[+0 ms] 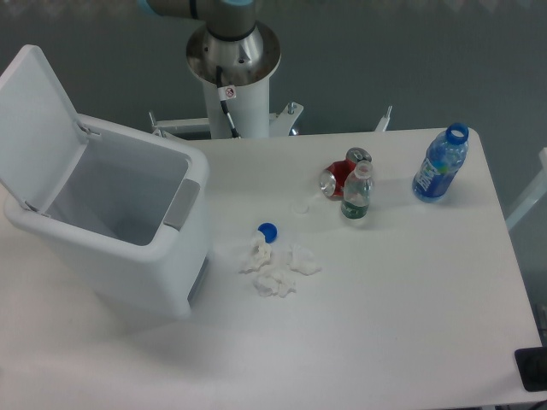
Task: Close the trash can
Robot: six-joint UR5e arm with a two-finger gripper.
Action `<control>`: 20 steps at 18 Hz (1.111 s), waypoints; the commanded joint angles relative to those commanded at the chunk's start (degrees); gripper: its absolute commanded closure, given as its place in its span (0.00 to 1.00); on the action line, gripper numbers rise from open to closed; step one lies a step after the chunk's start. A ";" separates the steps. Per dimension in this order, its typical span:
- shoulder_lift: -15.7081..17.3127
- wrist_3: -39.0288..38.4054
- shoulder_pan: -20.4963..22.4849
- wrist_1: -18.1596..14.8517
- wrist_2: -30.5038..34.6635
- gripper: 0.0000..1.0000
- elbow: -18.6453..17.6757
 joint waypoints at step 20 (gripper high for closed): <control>-3.25 0.70 1.93 0.09 4.66 0.00 0.62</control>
